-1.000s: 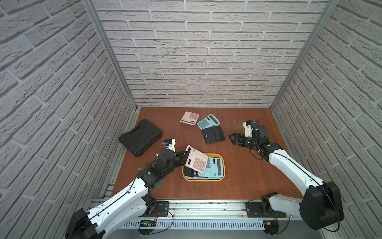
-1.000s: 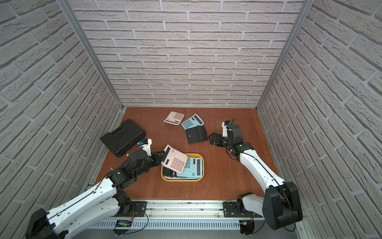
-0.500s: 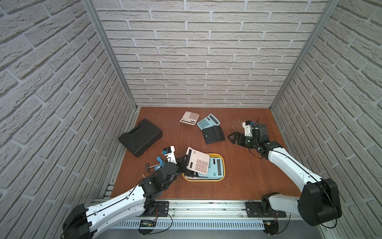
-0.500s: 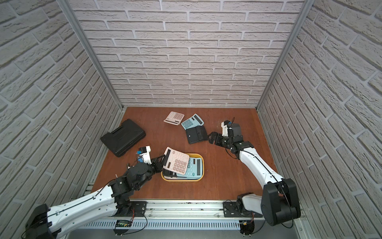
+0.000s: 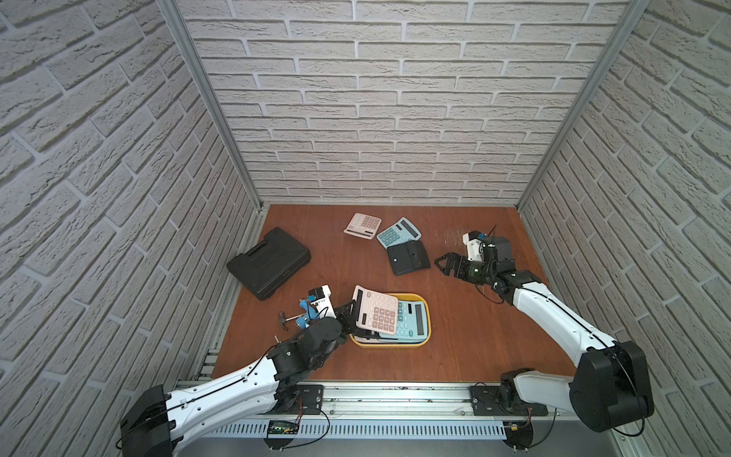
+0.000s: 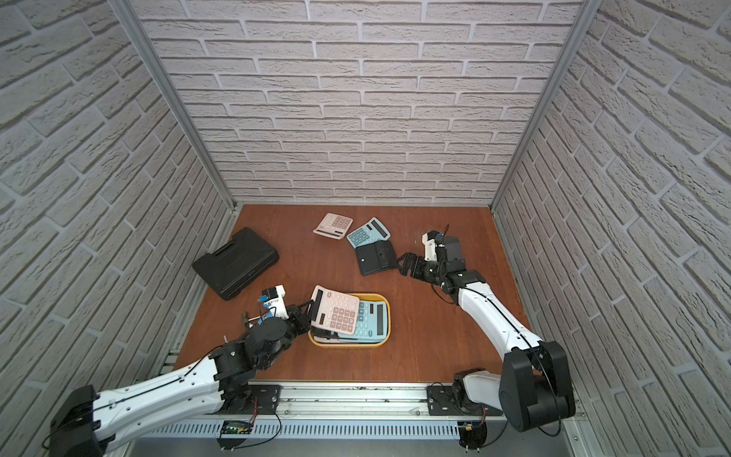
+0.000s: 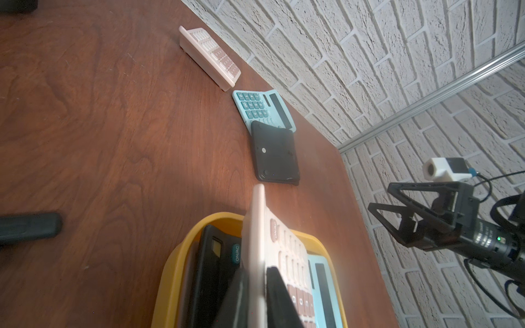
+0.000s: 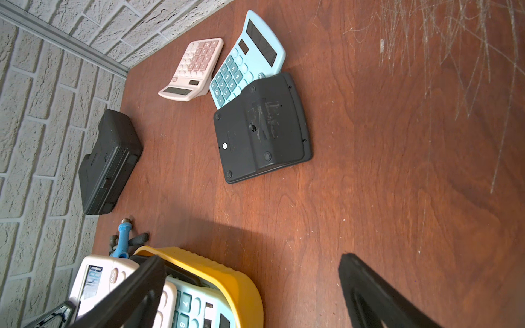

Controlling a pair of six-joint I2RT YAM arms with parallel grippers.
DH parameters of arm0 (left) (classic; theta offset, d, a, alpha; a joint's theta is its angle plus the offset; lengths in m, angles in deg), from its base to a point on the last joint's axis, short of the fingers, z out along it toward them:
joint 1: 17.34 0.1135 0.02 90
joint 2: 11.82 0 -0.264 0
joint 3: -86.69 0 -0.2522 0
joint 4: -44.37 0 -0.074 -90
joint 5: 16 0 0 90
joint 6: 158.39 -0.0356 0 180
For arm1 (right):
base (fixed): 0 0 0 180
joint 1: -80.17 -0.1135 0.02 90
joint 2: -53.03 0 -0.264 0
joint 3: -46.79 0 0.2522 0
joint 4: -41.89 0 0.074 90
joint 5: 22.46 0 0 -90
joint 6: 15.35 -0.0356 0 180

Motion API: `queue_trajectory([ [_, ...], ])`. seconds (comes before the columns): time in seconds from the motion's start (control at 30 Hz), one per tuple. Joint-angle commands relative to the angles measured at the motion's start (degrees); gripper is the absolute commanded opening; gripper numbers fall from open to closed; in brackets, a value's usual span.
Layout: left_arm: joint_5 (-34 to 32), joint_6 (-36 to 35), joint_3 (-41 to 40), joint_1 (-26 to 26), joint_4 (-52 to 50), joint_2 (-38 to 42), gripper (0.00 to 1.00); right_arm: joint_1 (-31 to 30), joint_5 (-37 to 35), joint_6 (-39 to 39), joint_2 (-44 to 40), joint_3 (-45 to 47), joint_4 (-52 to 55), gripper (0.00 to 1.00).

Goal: Put the calculator in the storage box
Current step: Place the calculator in the storage box.

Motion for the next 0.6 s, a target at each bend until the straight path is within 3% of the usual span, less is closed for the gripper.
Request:
queue_trajectory([
  [0.0,-1.00,1.59,-0.79,-0.27,1.02,0.81,0.29,0.29,1.48,0.11,0.50,0.97,-2.78,0.99],
  [0.2,-0.08,2.91,-0.45,-0.42,-1.14,0.57,0.42,0.41,2.02,-0.17,0.78,1.76,-3.84,0.99],
  [0.4,-0.67,4.60,1.11,-0.42,-8.74,2.81,0.46,0.36,2.45,-0.22,0.91,2.00,-4.28,0.99],
  [0.57,-2.38,2.87,3.01,-0.18,-15.45,4.91,0.63,0.45,3.10,0.17,1.88,1.80,-4.71,0.99],
])
